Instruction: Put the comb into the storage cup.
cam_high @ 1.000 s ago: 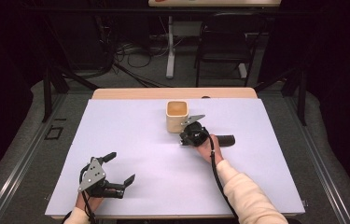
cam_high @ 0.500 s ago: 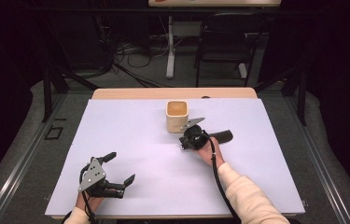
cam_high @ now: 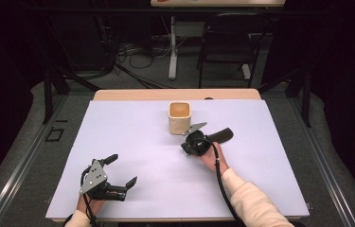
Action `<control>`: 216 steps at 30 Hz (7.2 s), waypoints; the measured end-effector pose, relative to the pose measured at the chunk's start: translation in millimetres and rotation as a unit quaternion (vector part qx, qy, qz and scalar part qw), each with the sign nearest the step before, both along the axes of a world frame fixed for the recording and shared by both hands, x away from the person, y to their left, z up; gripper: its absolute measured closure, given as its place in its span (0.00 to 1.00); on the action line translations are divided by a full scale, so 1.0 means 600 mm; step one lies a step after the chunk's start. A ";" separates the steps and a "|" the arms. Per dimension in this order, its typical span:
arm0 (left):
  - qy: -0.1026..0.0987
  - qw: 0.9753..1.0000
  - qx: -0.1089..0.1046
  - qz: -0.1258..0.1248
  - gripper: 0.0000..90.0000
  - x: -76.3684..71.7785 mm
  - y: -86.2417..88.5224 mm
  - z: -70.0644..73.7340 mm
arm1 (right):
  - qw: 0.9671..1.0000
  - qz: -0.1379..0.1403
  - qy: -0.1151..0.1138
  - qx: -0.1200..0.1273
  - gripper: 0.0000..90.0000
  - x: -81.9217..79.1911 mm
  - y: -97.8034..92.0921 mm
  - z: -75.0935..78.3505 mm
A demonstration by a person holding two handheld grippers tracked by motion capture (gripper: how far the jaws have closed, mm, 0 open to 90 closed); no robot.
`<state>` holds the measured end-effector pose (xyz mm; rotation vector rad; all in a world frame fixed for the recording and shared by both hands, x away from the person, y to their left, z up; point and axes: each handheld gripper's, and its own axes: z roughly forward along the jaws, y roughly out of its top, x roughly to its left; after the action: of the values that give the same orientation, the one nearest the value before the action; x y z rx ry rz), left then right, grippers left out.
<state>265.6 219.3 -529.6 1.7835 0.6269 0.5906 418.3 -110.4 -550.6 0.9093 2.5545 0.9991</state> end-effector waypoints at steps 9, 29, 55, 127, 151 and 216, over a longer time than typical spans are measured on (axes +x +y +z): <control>0.001 1.000 0.001 0.000 0.00 0.000 0.000 0.000 | 1.000 0.005 0.008 -0.003 1.00 -0.011 -0.002 0.000; 0.001 1.000 0.000 0.000 0.00 0.000 0.000 0.000 | 1.000 0.010 0.028 -0.001 1.00 -0.033 -0.014 0.001; 0.001 1.000 0.000 0.000 0.00 0.000 0.000 0.001 | 0.999 0.009 0.041 -0.017 1.00 -0.057 -0.040 0.003; -0.001 1.000 -0.003 -0.003 0.00 -0.002 0.001 0.002 | 0.996 -0.064 0.053 -0.037 1.00 -0.064 -0.103 0.008; -0.002 1.000 -0.004 -0.001 0.00 -0.001 0.001 0.002 | 0.992 -0.065 0.110 -0.010 0.43 -0.092 -0.121 0.052; -0.005 1.000 -0.014 -0.010 0.00 -0.008 0.002 0.007 | 0.976 -0.124 0.133 -0.121 0.46 0.012 -0.072 0.092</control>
<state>261.0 220.5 -525.5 1.7581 0.6070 0.5732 425.6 -153.4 -495.6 1.3223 2.6072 0.5099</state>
